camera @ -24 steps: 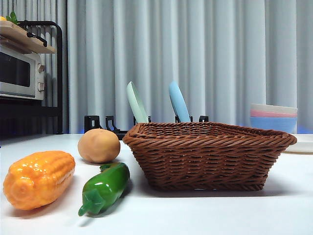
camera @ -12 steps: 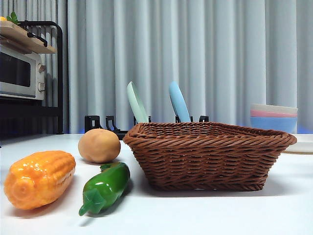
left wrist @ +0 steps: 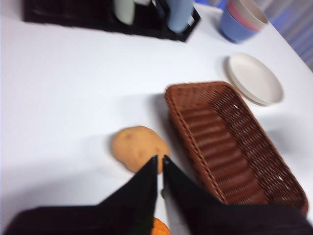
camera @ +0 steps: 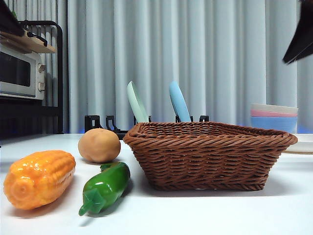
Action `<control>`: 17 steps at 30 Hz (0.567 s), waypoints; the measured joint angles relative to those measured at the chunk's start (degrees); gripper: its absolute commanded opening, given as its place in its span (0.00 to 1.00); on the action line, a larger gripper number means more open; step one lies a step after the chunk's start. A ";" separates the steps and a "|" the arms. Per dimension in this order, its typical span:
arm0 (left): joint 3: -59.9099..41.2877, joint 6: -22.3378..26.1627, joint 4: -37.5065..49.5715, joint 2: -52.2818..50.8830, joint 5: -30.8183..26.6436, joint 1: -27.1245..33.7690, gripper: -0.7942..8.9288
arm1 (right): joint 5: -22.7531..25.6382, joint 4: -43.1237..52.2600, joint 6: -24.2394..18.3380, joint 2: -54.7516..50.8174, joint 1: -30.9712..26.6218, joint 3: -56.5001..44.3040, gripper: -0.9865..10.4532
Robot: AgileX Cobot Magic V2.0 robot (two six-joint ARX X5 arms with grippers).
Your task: Pick up the basket,pick up the corn from the table,pick up the potato from the table,pick up the cucumber from the table,put all items into the basket
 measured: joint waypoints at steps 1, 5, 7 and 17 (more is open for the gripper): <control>0.02 0.15 -0.04 0.70 0.81 0.00 0.37 | -0.50 -0.13 -0.33 0.96 0.02 0.09 0.35; 0.02 0.17 -1.53 2.64 1.49 0.00 0.51 | -0.85 -0.48 -0.87 3.45 0.02 0.09 0.47; 0.02 0.17 -1.95 2.75 1.51 0.00 0.51 | -0.85 -0.46 -1.01 4.11 0.02 0.09 0.47; 0.02 -0.31 -2.01 2.80 1.49 -0.55 0.51 | -0.83 -0.26 -0.92 13.88 1.79 3.61 0.47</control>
